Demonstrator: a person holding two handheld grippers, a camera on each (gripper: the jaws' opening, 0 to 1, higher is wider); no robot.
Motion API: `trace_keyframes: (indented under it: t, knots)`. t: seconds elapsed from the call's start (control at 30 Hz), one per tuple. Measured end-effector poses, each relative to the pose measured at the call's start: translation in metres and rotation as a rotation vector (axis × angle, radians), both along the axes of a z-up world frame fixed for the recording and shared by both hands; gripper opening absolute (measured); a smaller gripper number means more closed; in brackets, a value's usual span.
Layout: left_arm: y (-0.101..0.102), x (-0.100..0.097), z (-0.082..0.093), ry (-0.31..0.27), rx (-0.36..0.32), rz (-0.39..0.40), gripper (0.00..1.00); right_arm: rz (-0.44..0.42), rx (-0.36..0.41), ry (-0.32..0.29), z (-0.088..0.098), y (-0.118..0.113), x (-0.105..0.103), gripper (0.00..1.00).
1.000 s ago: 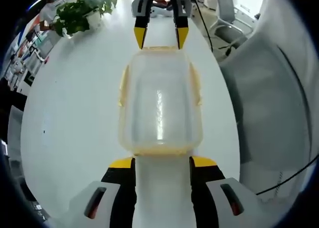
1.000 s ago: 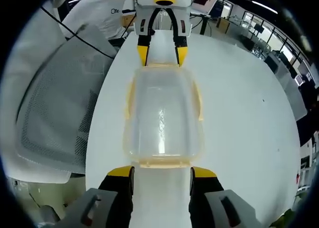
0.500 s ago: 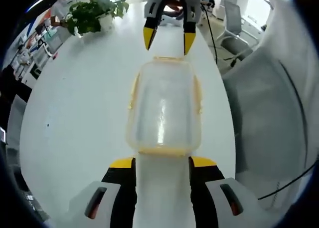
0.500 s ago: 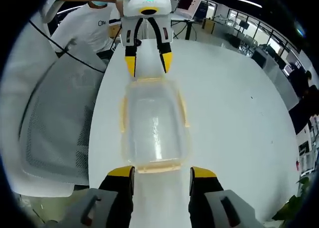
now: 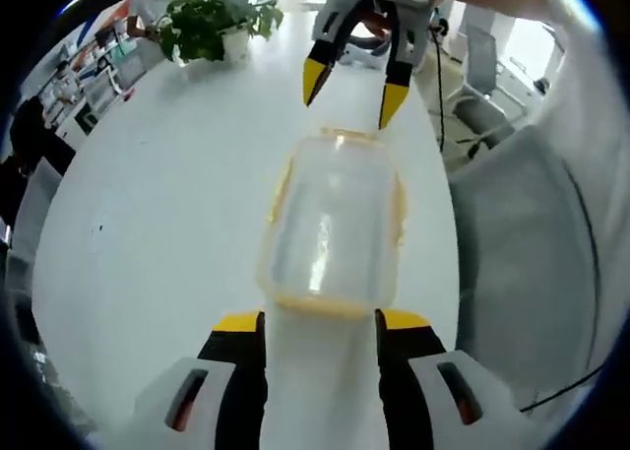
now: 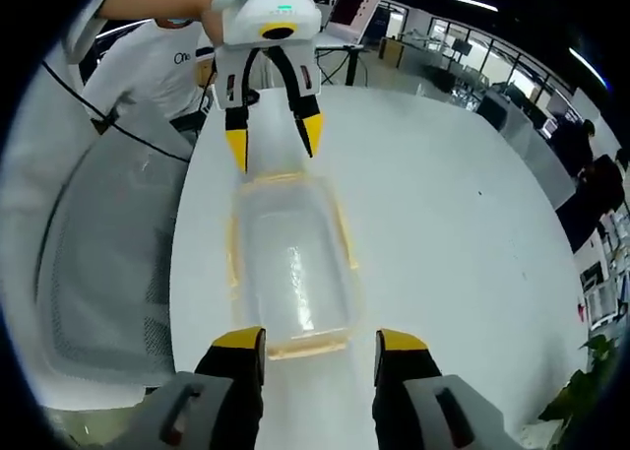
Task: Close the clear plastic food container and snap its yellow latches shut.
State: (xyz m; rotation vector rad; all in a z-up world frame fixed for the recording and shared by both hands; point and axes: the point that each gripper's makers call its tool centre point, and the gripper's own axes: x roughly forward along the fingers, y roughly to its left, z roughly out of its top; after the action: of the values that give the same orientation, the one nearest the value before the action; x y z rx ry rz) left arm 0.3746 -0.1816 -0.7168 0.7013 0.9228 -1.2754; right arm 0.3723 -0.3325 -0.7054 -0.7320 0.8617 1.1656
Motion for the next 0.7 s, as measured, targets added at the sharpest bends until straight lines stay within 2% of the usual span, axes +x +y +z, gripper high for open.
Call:
trace_keyframes:
  t: [0.07, 0.27, 0.4, 0.47, 0.5, 0.57, 0.6, 0.7]
  knots:
    - [0.0002, -0.0002, -0.0001, 0.001, -0.005, 0.008, 0.42, -0.021, 0.009, 0.003, 0.0013, 0.0014, 0.0000, 0.41]
    - [0.0012, 0.0032, -0.0022, 0.033, -0.036, 0.110, 0.42, -0.091, 0.029, 0.013, 0.0019, 0.0031, 0.0010, 0.41]
    - [0.0020, 0.0029, -0.0038, 0.045, -0.040, 0.149, 0.41, -0.143, 0.023, -0.008, -0.0005, 0.0006, 0.0049, 0.49]
    - [0.0013, 0.0036, -0.0046, 0.062, -0.056, 0.193, 0.41, -0.166, 0.029, -0.001, -0.0018, 0.0006, 0.0042, 0.47]
    - [0.0006, 0.0070, -0.0048, 0.056, -0.072, 0.242, 0.41, -0.190, 0.035, 0.007, -0.0026, 0.0005, 0.0035, 0.46]
    - [0.0005, 0.0079, -0.0048, 0.052, -0.080, 0.264, 0.41, -0.228, 0.047, 0.012, -0.0035, 0.0002, 0.0043, 0.47]
    - [0.0000, 0.0092, -0.0052, 0.056, -0.095, 0.300, 0.41, -0.252, 0.055, 0.011, -0.0038, -0.0005, 0.0056, 0.47]
    - [-0.0005, 0.0083, -0.0059, 0.097, -0.120, 0.349, 0.41, -0.310, 0.082, 0.034, -0.0041, -0.0011, 0.0064, 0.48]
